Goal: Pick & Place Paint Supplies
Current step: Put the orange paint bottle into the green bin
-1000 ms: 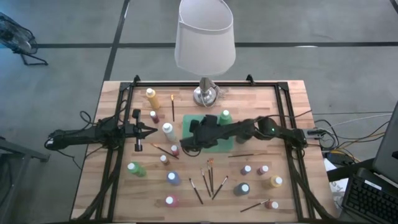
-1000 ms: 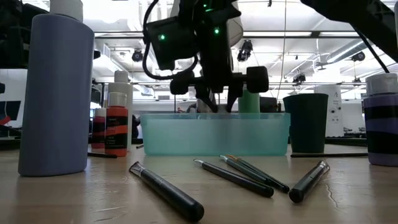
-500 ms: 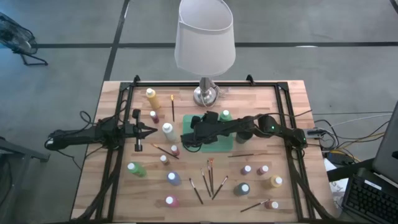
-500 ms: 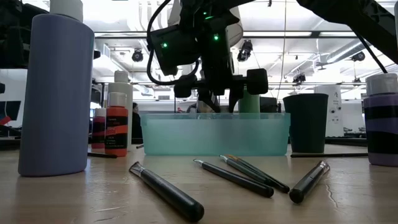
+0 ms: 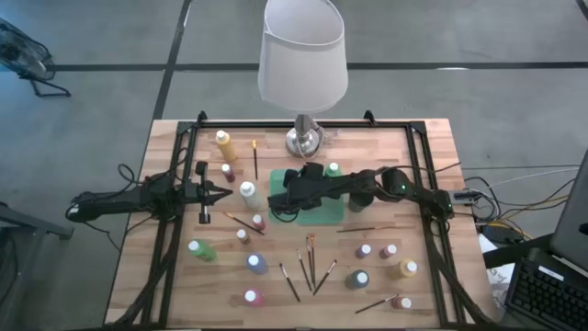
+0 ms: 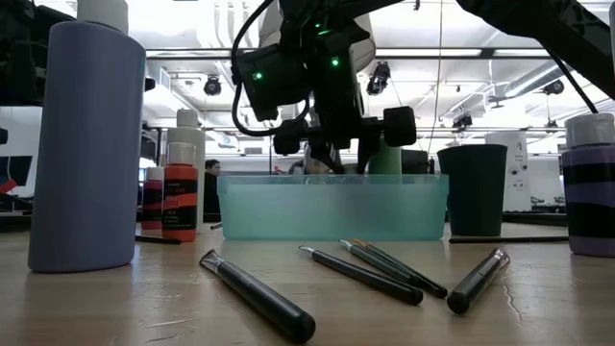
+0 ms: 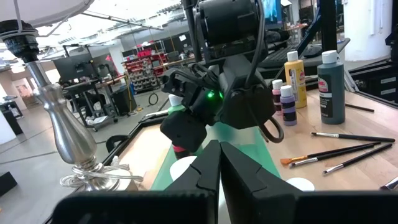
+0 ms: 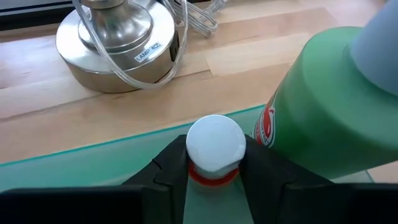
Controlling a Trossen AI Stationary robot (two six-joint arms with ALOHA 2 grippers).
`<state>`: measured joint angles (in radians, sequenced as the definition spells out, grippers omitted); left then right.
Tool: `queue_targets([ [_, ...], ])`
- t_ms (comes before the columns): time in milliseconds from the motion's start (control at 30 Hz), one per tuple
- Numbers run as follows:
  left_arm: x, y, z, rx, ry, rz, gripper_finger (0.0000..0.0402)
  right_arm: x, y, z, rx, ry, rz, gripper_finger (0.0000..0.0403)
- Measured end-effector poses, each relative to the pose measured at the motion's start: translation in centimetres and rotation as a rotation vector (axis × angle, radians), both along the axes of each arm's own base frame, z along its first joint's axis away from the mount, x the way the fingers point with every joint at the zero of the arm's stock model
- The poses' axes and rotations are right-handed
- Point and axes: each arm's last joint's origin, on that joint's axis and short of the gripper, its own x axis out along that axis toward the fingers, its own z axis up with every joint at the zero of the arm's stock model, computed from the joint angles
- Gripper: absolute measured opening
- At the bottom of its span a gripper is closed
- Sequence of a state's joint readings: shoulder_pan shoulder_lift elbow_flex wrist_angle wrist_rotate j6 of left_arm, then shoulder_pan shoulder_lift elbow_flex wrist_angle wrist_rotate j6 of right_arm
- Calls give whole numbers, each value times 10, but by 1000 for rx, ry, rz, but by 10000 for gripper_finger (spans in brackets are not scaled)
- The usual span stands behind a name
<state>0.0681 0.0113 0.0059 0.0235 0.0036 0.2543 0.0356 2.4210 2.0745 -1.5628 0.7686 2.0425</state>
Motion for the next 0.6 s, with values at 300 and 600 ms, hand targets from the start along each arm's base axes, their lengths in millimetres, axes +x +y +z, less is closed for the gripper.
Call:
queue_targets([
  [300,0,0,0,0,-1,0,16,0,-1,-1,12,14,3,169],
  [600,0,0,0,0,-1,1,16,-1,0,0,30,22,5,182],
])
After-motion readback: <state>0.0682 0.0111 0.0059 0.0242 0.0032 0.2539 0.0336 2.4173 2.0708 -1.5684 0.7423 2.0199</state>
